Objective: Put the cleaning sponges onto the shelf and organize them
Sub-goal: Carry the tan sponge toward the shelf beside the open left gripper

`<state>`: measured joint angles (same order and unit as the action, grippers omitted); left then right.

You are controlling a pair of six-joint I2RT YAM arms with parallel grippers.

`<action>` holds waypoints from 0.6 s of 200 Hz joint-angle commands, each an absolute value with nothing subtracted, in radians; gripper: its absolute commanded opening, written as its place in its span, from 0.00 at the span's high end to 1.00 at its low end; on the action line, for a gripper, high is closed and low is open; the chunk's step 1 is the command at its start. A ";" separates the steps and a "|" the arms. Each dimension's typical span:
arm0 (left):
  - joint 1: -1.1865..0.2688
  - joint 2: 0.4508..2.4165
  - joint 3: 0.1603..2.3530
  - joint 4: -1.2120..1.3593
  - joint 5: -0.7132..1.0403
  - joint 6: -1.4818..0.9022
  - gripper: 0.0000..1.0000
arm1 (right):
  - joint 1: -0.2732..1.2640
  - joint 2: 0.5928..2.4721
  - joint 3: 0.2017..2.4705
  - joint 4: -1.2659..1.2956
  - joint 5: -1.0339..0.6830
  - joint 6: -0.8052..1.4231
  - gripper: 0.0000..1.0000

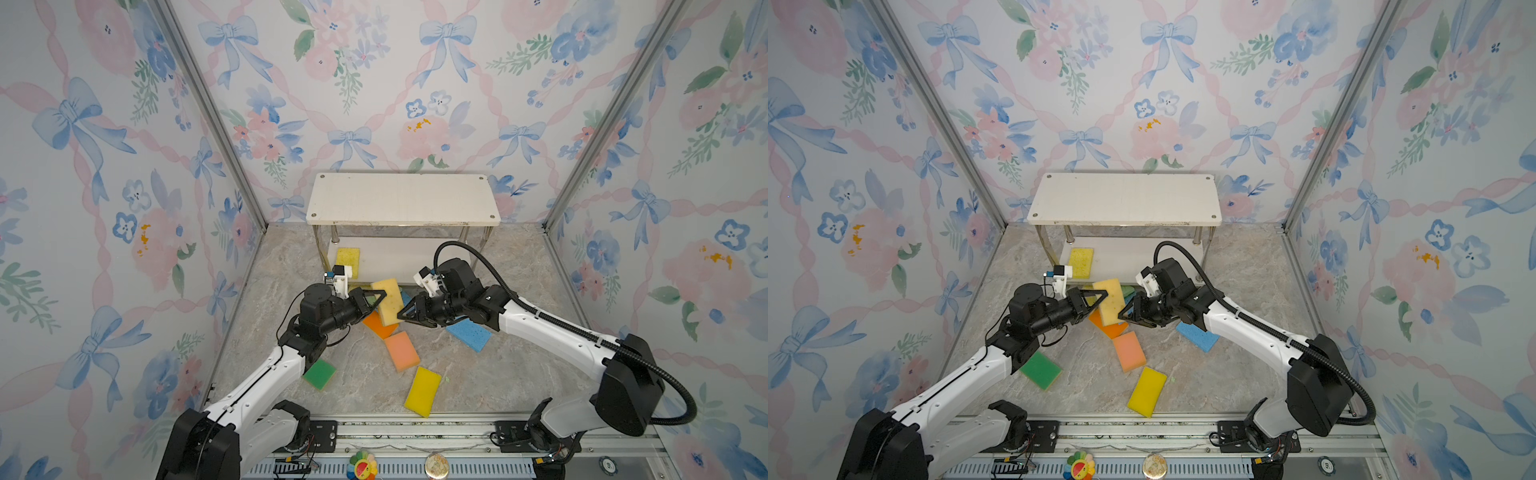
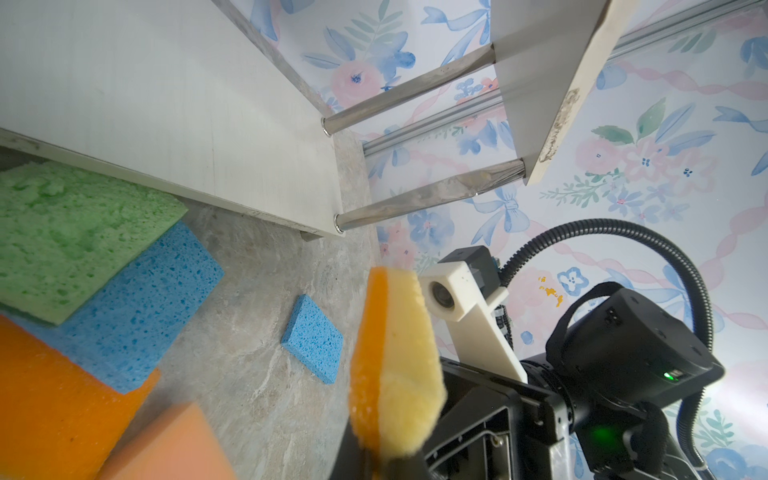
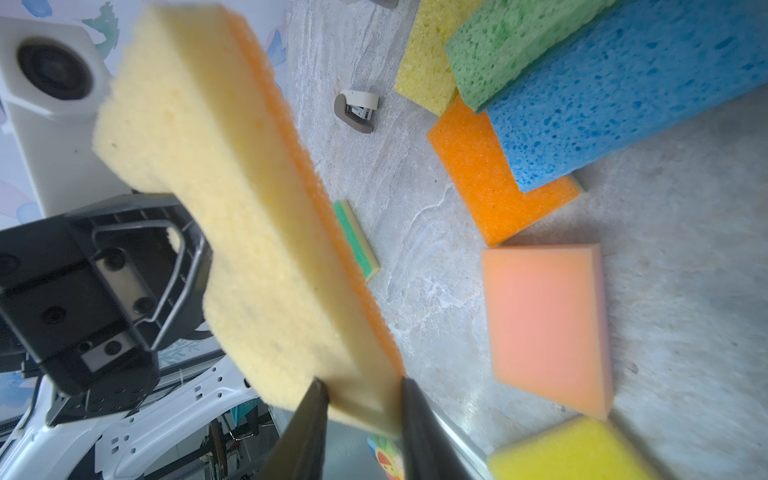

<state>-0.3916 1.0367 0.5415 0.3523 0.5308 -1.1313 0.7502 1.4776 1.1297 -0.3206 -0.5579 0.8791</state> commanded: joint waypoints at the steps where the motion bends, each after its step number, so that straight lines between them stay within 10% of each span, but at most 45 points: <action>1: -0.385 1.016 0.528 0.387 0.532 -1.147 1.00 | 0.764 1.463 1.118 -0.308 -0.577 0.881 0.76; 82: -0.392 1.053 0.539 0.386 0.535 -1.132 0.93 | 0.747 1.403 1.114 -0.343 -0.472 0.877 0.94; 120: -0.389 1.018 0.533 0.362 0.502 -1.112 0.39 | 0.728 1.426 1.140 -0.349 -0.396 0.892 1.00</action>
<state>-0.3912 1.0447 0.5392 0.3710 0.5243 -1.1351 0.7452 1.4269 1.1233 -0.3363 -0.4728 0.8833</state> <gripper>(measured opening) 0.473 0.046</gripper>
